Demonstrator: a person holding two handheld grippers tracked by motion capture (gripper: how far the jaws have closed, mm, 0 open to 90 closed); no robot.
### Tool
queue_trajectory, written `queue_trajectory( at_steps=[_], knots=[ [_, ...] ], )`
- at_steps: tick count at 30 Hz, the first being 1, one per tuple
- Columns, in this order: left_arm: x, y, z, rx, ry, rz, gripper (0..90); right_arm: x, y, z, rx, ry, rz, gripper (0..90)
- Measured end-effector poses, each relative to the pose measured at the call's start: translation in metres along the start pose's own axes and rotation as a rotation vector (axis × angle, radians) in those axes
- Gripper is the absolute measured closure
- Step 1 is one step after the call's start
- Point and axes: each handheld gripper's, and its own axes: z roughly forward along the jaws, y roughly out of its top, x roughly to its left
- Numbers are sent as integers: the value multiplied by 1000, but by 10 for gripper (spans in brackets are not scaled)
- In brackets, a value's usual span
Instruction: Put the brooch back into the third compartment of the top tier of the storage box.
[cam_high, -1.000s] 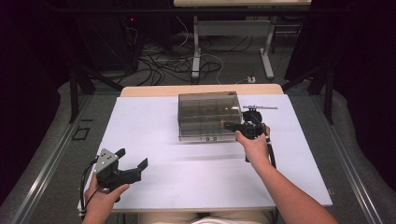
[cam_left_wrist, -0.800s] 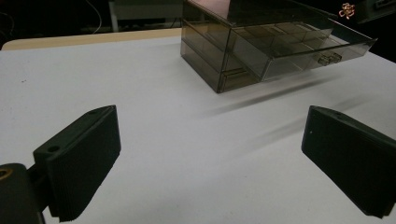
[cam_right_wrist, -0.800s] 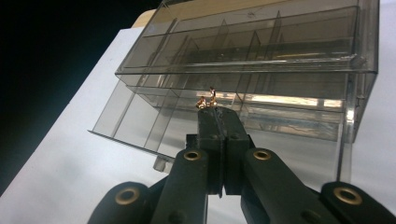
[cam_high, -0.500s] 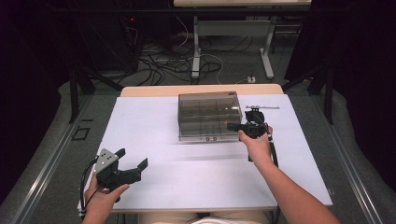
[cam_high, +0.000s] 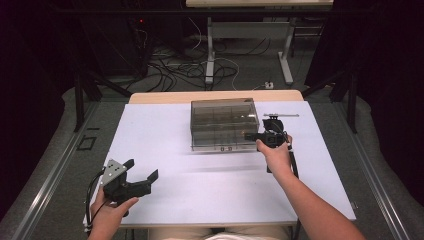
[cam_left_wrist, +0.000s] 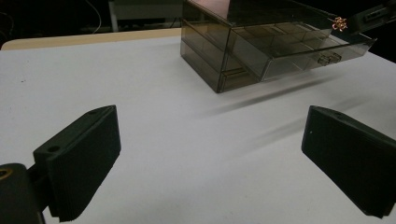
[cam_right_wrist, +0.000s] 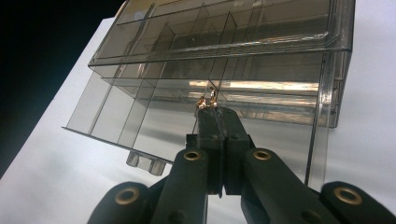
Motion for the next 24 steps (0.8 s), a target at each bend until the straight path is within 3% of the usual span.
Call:
queue_trajectory(
  at_steps=[18, 24],
  knots=[
    [1, 0, 0, 1, 3, -8, 47, -1, 0, 1, 3, -12, 1, 893],
    [2, 0, 0, 0, 3, -15, 46, -2, 1, 1, -5, -12, 13, 811]
  ],
)
